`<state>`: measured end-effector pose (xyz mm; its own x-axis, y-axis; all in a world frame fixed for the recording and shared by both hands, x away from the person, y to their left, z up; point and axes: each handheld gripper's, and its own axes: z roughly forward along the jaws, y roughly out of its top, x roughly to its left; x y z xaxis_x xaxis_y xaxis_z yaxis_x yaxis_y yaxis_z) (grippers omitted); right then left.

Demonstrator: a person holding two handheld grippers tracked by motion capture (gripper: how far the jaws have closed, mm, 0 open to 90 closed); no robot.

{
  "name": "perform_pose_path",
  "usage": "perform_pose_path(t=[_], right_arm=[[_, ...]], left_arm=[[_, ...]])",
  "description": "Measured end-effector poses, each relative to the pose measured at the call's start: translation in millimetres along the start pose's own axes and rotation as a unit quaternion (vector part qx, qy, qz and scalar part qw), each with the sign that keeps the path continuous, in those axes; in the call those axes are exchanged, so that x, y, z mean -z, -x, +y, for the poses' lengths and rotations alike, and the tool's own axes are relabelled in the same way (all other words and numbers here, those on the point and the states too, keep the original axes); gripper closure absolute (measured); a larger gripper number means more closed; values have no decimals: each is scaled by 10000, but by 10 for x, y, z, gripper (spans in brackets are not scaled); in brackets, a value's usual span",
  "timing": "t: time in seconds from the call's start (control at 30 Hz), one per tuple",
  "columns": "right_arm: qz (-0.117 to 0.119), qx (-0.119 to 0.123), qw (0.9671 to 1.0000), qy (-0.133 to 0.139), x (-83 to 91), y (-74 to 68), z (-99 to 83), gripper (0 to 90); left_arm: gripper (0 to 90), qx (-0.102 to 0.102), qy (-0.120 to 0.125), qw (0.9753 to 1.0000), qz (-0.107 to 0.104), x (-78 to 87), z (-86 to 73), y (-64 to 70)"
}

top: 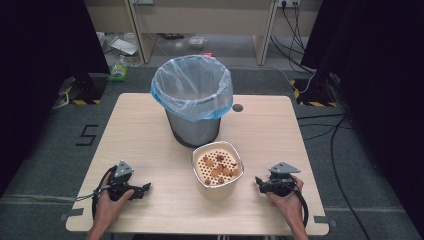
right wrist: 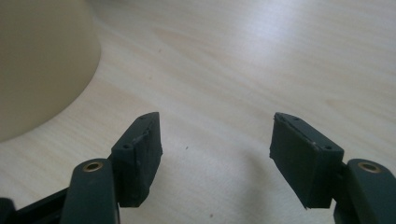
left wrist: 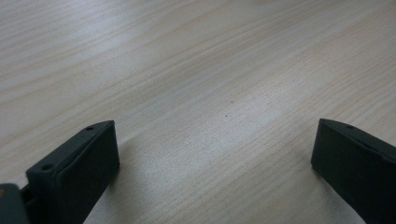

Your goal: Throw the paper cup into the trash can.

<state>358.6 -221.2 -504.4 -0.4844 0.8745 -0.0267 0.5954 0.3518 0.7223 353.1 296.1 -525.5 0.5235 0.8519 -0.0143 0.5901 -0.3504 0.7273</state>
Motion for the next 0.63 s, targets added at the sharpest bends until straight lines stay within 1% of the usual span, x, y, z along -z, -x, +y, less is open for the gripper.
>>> perform_pose_path(t=[0.07, 0.1, 0.13, 0.17, 0.2, 0.23, 0.27, 0.43, 0.63], right_arm=[[12, 26, 10000, -29, -15, -1, -14, 330], [53, 11, 9999, -121, -38, -13, -45, 314], [81, -81, 9999, -25, -47, -23, -65, 297], [80, -61, 9999, 53, -46, -33, -88, 296], [77, -89, 9999, 92, -41, -44, -106, 295], [86, -52, 9999, 107, -39, -43, -108, 291], [87, -22, 9999, 116, -37, -46, -114, 285], [109, -35, 9999, 93, -32, -66, -120, 260], [118, -42, 9999, 75, -33, -66, -119, 251]], left_arm=[[2, -1, 8, 10000, 7, 0, 0, 3], [2, 1, 8, 10000, 6, 0, -1, 3], [2, 1, 9, 10000, 8, 0, -1, 3], [2, 2, 8, 10000, 7, 0, -1, 3], [2, 1, 9, 10000, 8, 0, -1, 3], [2, 1, 7, 10000, 8, 0, -1, 3], [2, 2, 7, 10000, 6, 0, -1, 2], [2, -21, -1, 10000, 8, 6, -5, 5], [2, -2, -8, 10000, -8, 6, -5, 4]])
